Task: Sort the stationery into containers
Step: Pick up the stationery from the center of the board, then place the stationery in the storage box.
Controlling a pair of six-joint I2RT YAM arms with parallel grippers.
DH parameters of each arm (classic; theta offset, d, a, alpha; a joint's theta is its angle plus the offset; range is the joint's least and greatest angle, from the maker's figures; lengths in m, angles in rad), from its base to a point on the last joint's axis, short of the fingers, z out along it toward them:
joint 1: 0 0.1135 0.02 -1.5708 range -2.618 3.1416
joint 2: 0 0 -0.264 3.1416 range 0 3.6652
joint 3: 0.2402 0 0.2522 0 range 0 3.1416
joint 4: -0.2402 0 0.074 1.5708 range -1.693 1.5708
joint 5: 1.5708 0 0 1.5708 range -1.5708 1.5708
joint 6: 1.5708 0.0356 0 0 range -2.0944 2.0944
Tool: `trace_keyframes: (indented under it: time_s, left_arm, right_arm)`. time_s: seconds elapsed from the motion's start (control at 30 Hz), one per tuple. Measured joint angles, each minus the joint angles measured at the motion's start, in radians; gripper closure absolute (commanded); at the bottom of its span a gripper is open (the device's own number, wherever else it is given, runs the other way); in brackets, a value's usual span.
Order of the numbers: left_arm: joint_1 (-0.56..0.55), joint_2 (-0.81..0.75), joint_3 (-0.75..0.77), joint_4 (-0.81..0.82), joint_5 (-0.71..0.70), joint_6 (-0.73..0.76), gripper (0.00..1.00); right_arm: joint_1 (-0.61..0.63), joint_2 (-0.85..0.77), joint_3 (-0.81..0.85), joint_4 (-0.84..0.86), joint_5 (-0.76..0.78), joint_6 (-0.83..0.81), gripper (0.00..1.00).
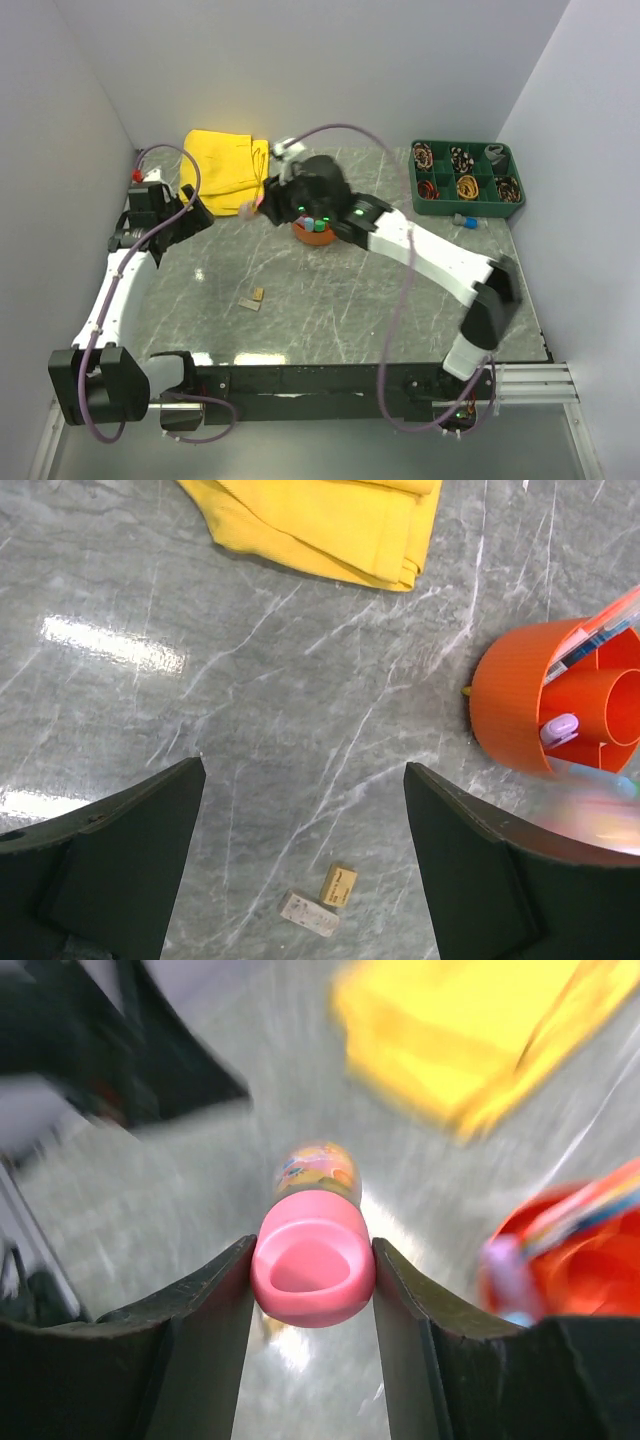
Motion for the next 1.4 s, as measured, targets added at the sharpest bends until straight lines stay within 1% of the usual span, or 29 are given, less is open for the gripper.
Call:
trace_keyframes:
  time_s: [0.1,0.2,0.3,0.37,0.43,0.5,0.57,0.63,0.7,0.73,0.8,0.9,1.07,1.23,1.4]
  left_arm:
    - [0.0,0.037,0.026,0.0,0.023,0.017,0.15]
    - [0.0,0.085,0.057,0.003,0.039,0.038,0.15]
    - [0.0,0.138,0.093,0.001,0.049,0.059,0.15]
    - [0.0,0.171,0.113,0.002,0.052,0.073,0.15]
    - [0.0,0.203,0.137,-0.002,0.052,0.085,0.15]
    - [0.0,0.235,0.163,-0.003,0.052,0.098,0.14]
    - [0.0,0.259,0.182,-0.002,0.052,0.106,0.14]
    - [0.0,0.276,0.196,-0.002,0.052,0.113,0.12]
    - [0.0,0.288,0.204,-0.002,0.051,0.121,0.12]
    - [0.0,0.292,0.207,-0.001,0.051,0.122,0.12]
    - [0.0,0.296,0.209,0.002,0.051,0.125,0.12]
    - [0.0,0.3,0.209,0.003,0.051,0.126,0.12]
    - [0.0,0.31,0.209,0.005,0.051,0.125,0.12]
    - [0.0,0.312,0.209,0.005,0.052,0.124,0.12]
    - [0.0,0.312,0.208,0.005,0.052,0.124,0.12]
  right_arm:
    - [-0.037,-0.151,-0.124,0.202,0.0,-0.068,1.0]
    - [-0.092,-0.193,-0.169,0.331,0.0,-0.122,1.0]
    - [-0.16,-0.164,-0.169,0.38,-0.004,-0.162,1.0]
    - [-0.189,-0.125,-0.133,0.351,-0.002,-0.192,1.0]
    - [-0.224,-0.042,-0.01,0.25,-0.005,-0.243,1.0]
    - [-0.258,0.054,0.164,0.121,-0.016,-0.286,1.0]
    - [-0.296,0.173,0.41,-0.044,-0.039,-0.329,1.0]
    - [-0.332,0.261,0.62,-0.177,-0.067,-0.37,1.0]
    - [-0.359,0.304,0.747,-0.277,-0.1,-0.424,1.0]
    - [-0.374,0.308,0.782,-0.329,-0.115,-0.456,1.0]
    - [-0.391,0.293,0.787,-0.41,-0.143,-0.511,1.0]
    - [-0.385,0.27,0.75,-0.524,-0.188,-0.574,1.0]
    - [-0.356,0.291,0.743,-0.691,-0.257,-0.609,1.0]
    - [-0.336,0.314,0.741,-0.767,-0.278,-0.624,1.0]
    - [-0.329,0.327,0.735,-0.802,-0.275,-0.636,1.0]
